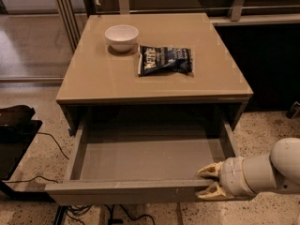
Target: Open top drawer
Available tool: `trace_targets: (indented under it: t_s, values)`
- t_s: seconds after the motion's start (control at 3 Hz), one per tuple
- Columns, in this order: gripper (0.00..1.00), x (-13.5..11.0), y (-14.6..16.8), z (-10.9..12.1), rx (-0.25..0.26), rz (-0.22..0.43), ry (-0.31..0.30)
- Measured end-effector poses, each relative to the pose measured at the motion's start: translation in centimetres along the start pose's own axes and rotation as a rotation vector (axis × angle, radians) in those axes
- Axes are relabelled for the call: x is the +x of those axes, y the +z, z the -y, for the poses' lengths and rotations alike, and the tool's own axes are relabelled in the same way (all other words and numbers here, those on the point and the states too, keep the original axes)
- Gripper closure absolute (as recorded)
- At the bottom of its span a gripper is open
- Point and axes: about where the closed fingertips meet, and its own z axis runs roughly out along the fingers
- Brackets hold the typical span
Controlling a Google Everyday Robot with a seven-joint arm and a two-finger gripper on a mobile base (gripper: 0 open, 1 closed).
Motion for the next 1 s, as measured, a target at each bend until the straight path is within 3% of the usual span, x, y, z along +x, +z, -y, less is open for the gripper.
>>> trace_targets:
  t_s: [0.67,1.0]
  values:
    - [0.13,0.0,0.0,0.0,0.0,0.0,0.0]
    - [0.0,0.0,0.0,0.0,0.0,0.0,0.0]
